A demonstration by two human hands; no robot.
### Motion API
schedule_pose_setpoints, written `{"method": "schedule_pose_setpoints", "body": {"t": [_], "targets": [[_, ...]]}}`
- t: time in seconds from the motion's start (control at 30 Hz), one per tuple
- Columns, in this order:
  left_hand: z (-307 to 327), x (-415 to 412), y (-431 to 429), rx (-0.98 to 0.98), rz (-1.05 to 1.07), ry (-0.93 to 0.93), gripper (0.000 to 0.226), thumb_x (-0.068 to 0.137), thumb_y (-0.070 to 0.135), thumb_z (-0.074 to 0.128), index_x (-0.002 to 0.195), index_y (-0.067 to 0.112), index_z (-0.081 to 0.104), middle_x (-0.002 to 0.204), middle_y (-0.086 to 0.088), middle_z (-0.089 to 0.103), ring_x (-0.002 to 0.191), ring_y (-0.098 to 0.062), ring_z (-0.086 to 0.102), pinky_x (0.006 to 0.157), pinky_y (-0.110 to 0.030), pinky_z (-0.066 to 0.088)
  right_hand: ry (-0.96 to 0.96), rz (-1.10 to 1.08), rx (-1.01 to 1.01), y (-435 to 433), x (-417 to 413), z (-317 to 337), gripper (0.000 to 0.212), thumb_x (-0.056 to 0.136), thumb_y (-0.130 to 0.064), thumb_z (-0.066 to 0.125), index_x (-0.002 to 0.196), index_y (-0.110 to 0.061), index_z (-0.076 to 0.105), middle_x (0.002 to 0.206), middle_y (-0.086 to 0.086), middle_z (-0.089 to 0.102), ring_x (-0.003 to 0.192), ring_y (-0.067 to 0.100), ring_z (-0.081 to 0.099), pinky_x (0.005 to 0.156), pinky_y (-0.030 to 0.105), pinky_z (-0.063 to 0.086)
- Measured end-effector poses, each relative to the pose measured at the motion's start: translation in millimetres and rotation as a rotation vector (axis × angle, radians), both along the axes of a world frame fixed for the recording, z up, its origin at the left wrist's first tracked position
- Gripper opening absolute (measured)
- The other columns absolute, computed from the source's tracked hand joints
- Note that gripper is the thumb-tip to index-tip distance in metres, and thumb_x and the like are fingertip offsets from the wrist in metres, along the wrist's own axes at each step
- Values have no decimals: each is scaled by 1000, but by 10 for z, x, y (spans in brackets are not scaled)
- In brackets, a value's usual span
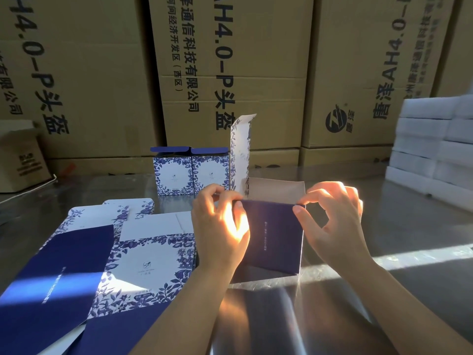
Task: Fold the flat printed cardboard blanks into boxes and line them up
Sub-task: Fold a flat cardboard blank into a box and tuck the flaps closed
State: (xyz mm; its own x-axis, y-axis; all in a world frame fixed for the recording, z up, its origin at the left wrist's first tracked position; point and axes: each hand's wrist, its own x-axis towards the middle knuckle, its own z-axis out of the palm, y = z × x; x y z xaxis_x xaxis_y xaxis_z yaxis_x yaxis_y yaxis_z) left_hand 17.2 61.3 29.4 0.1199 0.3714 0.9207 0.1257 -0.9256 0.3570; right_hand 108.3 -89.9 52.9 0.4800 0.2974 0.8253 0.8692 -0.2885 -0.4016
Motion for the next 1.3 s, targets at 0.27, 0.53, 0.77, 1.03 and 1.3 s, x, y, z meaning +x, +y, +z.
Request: {"method": "schedule_pose_setpoints", "body": {"t": [0.27, 0.53, 0.77, 1.03, 1.3], "targets": [[19, -14, -3, -54, -21, 86, 22, 86, 22, 50, 93, 8, 67, 101, -12, 57, 91, -29, 56, 76, -45, 50, 33, 94, 46, -7, -60, 12, 12, 77, -27, 64, 70, -18, 69, 99, -19, 55, 104, 5, 35, 95, 31, 23], [5, -8, 27, -352, -197, 200, 51, 87, 48, 29, 124, 24, 53, 120, 6, 61, 109, -15, 53, 91, -36, 43, -81, 296, 19, 30, -186, 1, 18, 77, -23, 66, 88, -37, 69, 119, -17, 51, 114, 15, 40, 98, 51, 37], [-13, 18, 71, -562, -518, 159, 58, 75, 65, 32, 125, 41, 46, 128, 17, 49, 119, 0, 43, 101, -27, 35, -343, 268, -42, 80, -222, -59, 24, 85, -38, 56, 101, -33, 73, 127, -4, 53, 117, 20, 42, 98, 41, 31], [74, 18, 52, -637, -683, 123, 38, 80, 38, 44, 111, 59, 48, 125, 26, 51, 115, 12, 45, 93, -6, 38, -129, 56, 339, 23, 29, -10, 27, 96, -25, 37, 108, -34, 59, 108, -25, 50, 105, -2, 41, 95, 26, 27], [115, -16, 104, -729, -799, -31, 54, 95, 5, 37, 119, 52, 47, 125, 28, 47, 90, 29, 48, 83, -12, 35, 1095, 459, 452, -1, 400, 66, 22, 96, -40, 45, 95, -25, 62, 107, -2, 66, 90, 11, 59, 81, 29, 45]]}}
